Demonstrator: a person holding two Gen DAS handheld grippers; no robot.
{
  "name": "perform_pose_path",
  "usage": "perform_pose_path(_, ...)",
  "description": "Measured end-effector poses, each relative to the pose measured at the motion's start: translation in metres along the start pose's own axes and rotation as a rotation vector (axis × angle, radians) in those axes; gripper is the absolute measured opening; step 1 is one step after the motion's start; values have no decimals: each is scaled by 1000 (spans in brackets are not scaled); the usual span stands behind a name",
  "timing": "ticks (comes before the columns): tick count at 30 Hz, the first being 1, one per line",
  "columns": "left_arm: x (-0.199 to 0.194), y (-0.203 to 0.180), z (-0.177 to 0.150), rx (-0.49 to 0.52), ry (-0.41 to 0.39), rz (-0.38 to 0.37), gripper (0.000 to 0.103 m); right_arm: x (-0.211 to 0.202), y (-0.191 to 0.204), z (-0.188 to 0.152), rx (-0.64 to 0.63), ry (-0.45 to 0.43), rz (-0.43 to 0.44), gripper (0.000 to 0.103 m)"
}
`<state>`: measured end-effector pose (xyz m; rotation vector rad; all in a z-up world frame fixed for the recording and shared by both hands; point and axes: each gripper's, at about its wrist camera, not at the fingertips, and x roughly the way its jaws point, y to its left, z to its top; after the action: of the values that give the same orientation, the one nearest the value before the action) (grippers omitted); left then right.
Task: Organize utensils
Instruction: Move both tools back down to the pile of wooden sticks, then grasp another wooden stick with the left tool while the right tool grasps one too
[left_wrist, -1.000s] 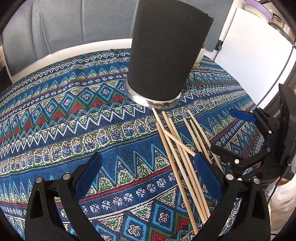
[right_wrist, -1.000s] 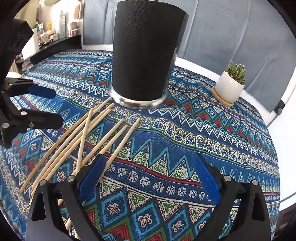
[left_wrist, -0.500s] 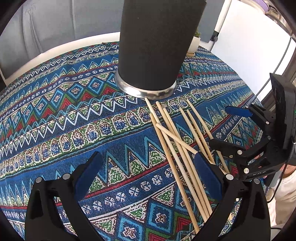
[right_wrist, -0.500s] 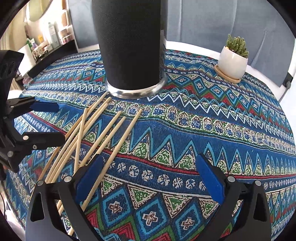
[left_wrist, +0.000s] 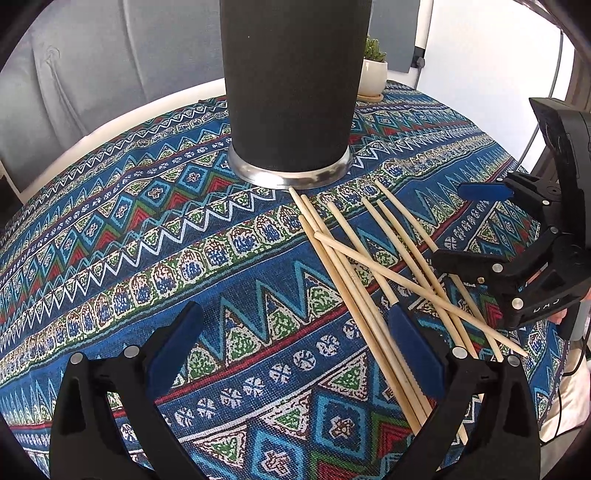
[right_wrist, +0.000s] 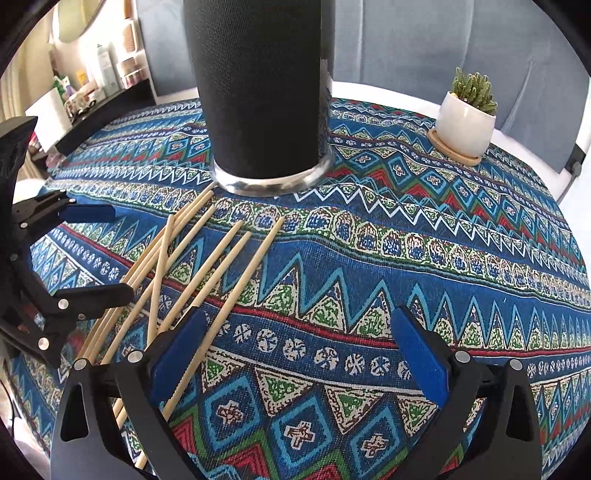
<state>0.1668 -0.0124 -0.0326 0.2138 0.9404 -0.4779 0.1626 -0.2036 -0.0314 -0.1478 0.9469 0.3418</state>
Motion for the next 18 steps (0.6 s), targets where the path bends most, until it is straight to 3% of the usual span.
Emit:
perform_pose_path(9, -9, 13, -5, -47, 24, -21, 97, 0, 0, 0, 0, 0, -1, 96)
perform_pose_path(18, -4, 12, -1, -68, 16, 38, 99, 0, 0, 0, 0, 0, -1, 96)
